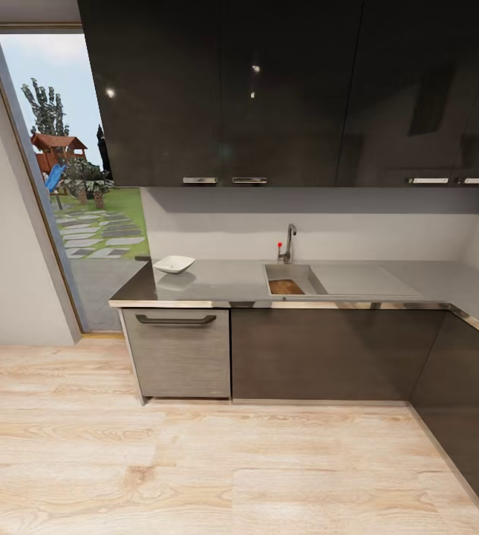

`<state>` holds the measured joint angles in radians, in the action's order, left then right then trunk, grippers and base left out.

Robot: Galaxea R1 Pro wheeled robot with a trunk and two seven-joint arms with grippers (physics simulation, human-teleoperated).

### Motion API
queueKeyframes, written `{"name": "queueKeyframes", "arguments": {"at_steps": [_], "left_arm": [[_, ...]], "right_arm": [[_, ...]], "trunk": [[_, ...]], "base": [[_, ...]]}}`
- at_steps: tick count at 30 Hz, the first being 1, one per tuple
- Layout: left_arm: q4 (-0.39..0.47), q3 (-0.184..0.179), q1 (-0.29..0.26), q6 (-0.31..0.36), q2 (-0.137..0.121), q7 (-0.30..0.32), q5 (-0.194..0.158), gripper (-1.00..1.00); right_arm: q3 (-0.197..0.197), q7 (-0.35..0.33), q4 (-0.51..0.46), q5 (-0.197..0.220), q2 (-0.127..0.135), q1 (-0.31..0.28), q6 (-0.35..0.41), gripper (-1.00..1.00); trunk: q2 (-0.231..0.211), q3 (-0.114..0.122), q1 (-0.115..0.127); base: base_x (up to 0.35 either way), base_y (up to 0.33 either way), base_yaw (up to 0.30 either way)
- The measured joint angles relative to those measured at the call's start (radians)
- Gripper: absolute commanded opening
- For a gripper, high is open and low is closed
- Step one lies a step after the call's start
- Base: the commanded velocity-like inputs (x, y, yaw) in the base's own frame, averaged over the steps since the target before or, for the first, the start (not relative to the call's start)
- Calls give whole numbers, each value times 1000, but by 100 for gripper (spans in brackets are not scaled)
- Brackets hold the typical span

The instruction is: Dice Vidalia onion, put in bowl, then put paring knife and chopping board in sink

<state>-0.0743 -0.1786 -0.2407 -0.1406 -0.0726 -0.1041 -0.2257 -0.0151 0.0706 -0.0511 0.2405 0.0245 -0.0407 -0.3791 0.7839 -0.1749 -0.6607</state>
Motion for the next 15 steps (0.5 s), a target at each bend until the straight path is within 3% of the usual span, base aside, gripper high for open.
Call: {"name": "queueKeyframes", "arguments": {"at_steps": [15], "left_arm": [[0, 0, 0, 0, 0, 0, -1, 100]], "right_arm": [[0, 0, 0, 0, 0, 0, 0, 100]], "trunk": [[0, 0, 0]], "base": [[0, 0, 0]]}}
